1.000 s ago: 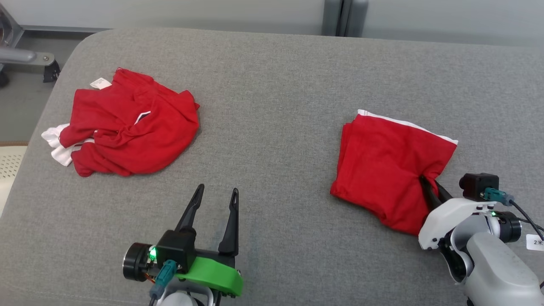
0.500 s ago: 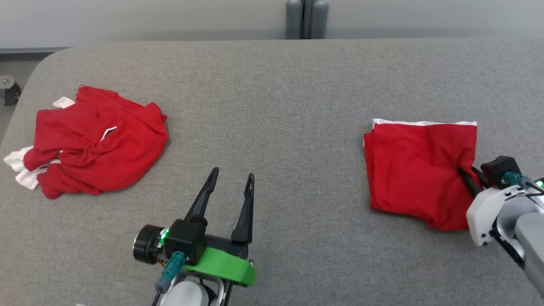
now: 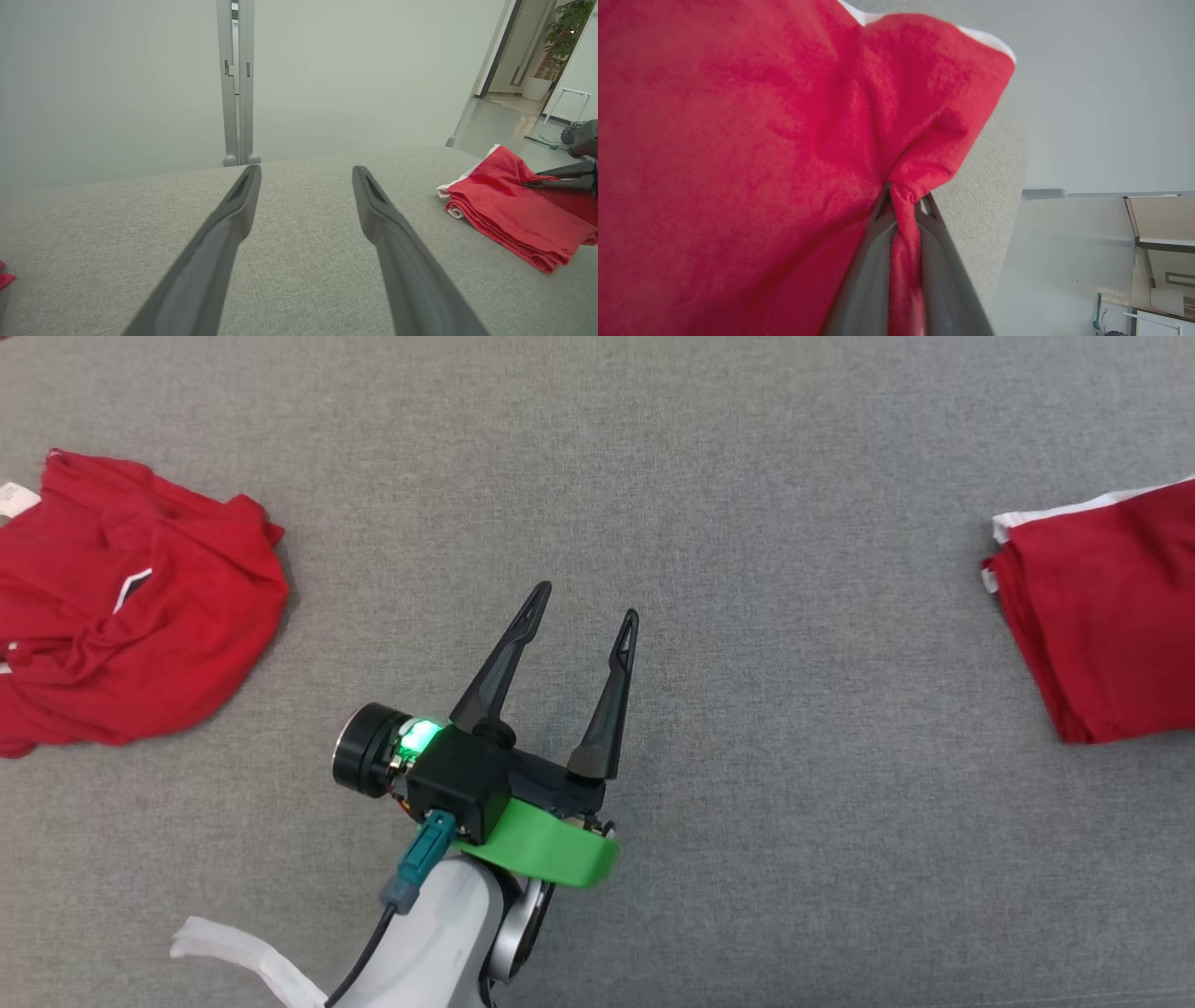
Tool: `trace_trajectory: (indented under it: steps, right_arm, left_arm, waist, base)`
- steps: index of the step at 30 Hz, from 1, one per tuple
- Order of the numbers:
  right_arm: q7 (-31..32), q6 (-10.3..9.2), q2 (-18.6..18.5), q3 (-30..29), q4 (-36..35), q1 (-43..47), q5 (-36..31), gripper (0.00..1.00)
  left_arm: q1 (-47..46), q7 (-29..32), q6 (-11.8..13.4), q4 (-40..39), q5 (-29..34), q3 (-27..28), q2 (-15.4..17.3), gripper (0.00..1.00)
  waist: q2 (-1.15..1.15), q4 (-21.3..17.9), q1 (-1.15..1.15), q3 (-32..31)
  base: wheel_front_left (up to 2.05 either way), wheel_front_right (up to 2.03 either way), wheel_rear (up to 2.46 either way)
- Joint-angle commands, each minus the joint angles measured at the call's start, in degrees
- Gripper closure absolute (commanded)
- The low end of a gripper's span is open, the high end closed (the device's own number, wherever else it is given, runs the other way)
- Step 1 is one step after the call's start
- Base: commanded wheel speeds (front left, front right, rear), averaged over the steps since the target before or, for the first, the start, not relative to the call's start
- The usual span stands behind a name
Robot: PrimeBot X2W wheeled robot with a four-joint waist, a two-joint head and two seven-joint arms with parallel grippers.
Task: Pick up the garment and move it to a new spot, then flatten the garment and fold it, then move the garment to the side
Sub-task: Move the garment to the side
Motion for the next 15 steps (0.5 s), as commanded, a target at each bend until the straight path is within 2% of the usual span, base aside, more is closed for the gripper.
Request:
trace_trajectory:
  steps: [1, 7, 15]
  right_arm:
    - [-0.5, -0.10, -0.7, 0.4, 0.7, -1.8, -0.2, 1.00]
    - [-1.4, -0.10, -3.1, -2.4, 6.4, -7.2, 3.3, 1.00]
    - [-2.2, -0.10, -1.7, -4.5, 12.5, -8.9, 6.5, 1.00]
  left_arm:
    - [-1.5, 0.0, 0.5, -0.3, -0.1, -0.1, 0.3, 0.00]
    - [-3.6, 0.0, 1.0, -1.0, 0.0, -0.5, 0.3, 0.00]
    - [-4.4, 0.0, 1.6, -1.0, 0.4, 0.5, 0.3, 0.00]
  waist:
    - [0.00, -1.0, 0.00, 4.4]
    - [0.00, -0.3, 0.00, 7.6]
    - [0.00, 0.8, 0.00, 8.8]
  base:
    - [0.00, 0.00, 0.00]
    - [0.00, 0.00, 0.00]
    - [0.00, 0.00, 0.00]
